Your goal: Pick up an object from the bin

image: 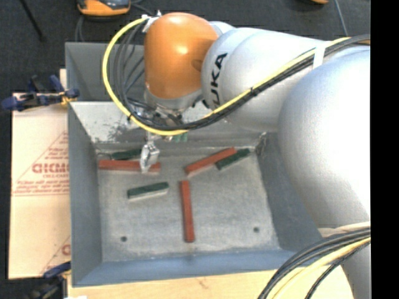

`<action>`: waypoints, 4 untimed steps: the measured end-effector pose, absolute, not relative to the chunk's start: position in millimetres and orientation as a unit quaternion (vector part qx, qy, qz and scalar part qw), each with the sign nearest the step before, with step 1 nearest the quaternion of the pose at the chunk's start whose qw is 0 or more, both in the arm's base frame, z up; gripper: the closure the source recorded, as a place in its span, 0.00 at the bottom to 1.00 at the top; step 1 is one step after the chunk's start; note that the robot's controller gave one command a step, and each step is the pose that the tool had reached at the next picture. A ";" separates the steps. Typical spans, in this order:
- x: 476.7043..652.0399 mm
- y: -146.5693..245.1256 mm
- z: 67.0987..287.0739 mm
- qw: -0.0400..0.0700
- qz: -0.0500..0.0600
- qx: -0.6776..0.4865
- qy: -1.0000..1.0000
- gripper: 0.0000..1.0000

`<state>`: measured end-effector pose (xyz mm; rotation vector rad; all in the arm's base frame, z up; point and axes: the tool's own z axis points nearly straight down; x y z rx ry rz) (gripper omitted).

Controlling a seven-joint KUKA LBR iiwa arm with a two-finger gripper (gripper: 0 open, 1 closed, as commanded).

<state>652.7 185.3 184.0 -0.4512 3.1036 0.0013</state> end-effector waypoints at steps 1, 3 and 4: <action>652.6 185.5 184.0 0.003 0.001 -0.144 0.990 0.00; 640.4 153.8 100.1 0.004 0.002 -0.149 0.989 1.00; 639.4 153.0 96.8 0.004 0.001 -0.148 0.989 0.00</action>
Offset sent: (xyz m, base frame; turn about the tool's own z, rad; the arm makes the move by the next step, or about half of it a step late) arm -0.0138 -0.0404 -0.1140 0.0371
